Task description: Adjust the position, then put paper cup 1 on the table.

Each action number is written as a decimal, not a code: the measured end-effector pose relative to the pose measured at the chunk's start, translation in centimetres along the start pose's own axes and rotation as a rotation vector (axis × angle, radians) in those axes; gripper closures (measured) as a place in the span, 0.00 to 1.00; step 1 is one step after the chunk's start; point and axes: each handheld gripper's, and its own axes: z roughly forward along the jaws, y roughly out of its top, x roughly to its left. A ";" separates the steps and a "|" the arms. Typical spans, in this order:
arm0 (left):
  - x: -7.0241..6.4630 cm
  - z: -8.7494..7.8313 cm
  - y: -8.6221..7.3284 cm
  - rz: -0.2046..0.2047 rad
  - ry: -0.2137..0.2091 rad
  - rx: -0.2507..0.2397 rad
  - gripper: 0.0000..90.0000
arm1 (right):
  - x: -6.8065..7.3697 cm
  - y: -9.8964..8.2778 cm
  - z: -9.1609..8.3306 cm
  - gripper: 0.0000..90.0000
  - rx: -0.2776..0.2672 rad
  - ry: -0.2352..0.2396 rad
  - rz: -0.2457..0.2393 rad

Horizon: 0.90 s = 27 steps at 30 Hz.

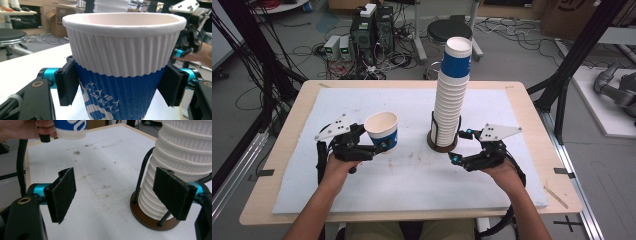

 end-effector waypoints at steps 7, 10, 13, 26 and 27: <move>0.9 -0.3 0.6 -0.003 0.032 -0.031 0.30 | -0.1 -0.7 -0.9 0.21 -0.010 -0.024 0.018; 1.4 -0.2 0.8 -0.005 0.036 -0.042 0.30 | -0.4 -1.1 -1.1 0.21 -0.016 -0.031 0.027; 2.0 -0.3 1.0 -0.001 0.051 -0.059 0.30 | -0.6 -1.3 -1.2 0.21 -0.018 -0.038 0.033; 5.1 -1.1 0.7 0.041 0.154 -0.103 0.29 | -1.0 -2.4 -1.5 0.21 -0.017 -0.059 0.045; 5.3 -1.1 0.6 0.040 0.164 -0.094 0.29 | -1.0 -2.4 -1.5 0.21 -0.019 -0.062 0.048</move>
